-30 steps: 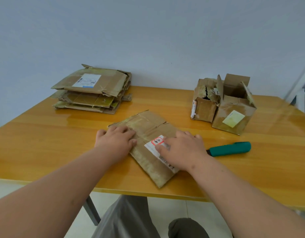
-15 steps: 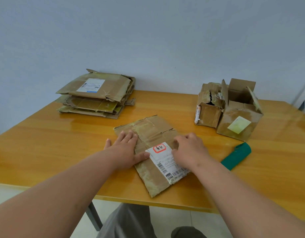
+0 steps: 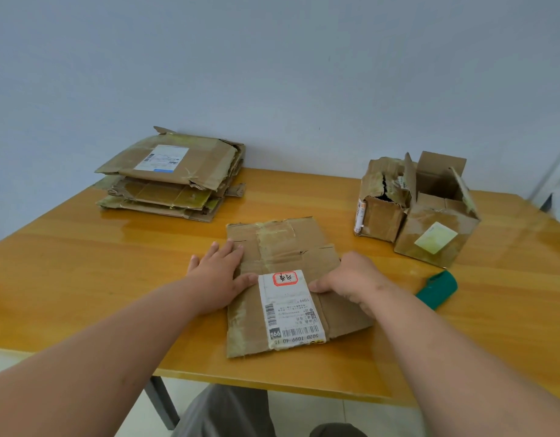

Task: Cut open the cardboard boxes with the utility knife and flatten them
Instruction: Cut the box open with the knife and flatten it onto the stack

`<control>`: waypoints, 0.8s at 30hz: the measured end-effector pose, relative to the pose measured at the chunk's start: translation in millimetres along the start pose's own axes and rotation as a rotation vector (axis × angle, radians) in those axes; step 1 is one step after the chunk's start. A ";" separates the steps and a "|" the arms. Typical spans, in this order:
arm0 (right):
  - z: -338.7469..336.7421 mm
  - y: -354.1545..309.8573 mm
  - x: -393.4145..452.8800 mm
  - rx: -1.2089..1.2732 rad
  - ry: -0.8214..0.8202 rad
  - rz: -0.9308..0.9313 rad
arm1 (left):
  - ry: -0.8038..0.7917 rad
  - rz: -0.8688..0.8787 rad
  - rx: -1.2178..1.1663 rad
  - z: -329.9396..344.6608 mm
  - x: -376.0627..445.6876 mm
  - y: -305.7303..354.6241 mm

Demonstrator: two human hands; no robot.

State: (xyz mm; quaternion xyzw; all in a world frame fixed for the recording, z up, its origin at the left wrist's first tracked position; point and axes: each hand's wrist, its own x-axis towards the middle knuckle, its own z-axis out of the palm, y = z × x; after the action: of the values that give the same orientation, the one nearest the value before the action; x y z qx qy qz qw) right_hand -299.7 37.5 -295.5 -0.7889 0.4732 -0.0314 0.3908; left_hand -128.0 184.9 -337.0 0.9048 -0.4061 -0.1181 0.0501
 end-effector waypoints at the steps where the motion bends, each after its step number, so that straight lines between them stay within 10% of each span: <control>1: 1.2 -1.0 -0.3 0.014 0.024 0.001 | 0.004 -0.008 -0.018 -0.4 -0.1 0.2; 24: 6.2 -7.6 1.1 0.166 0.221 -0.226 | 0.200 -0.070 -0.911 -32.6 -24.6 -2.0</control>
State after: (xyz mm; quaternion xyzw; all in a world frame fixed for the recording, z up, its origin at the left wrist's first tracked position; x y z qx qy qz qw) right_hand -291.0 42.2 -295.2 -0.7938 0.4173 -0.2007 0.3942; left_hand -134.0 204.5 -301.7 0.8107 -0.2755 -0.1981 0.4771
